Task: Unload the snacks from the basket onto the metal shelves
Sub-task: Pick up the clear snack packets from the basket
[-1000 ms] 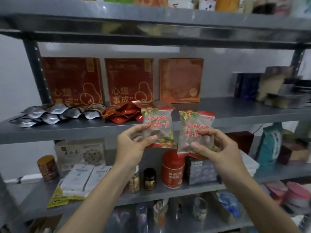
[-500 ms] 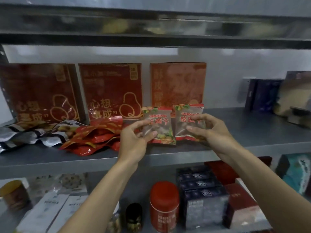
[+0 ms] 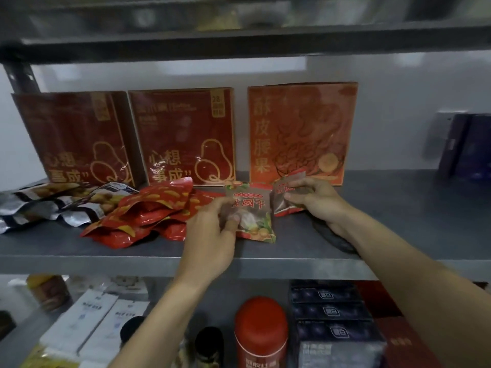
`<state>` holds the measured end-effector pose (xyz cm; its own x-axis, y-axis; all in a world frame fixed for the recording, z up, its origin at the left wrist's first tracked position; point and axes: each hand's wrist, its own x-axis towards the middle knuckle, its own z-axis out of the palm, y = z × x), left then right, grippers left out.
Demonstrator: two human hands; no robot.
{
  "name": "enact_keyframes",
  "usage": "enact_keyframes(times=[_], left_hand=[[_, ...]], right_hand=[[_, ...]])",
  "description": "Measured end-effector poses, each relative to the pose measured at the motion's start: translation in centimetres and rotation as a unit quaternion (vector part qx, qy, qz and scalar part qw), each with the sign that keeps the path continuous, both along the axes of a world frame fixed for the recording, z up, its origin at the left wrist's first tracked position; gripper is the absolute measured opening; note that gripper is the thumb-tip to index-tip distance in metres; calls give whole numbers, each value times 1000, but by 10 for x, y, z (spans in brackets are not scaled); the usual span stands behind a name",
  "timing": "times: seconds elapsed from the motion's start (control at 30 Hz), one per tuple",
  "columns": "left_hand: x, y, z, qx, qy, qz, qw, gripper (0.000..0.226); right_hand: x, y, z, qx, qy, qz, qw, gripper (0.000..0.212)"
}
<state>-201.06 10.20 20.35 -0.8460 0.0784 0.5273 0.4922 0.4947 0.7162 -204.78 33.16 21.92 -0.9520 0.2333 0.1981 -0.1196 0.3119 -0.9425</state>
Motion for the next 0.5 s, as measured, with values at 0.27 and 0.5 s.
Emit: enact_keyframes(times=[0.27, 0.5], left_hand=[[7, 1, 0, -10, -29, 14, 999, 42], [9, 3, -3, -35, -25, 25, 999, 43]], right_hand=[[-7, 4, -13, 134, 29, -30, 990, 22], [-9, 6, -18, 173, 35, -48, 983, 28]])
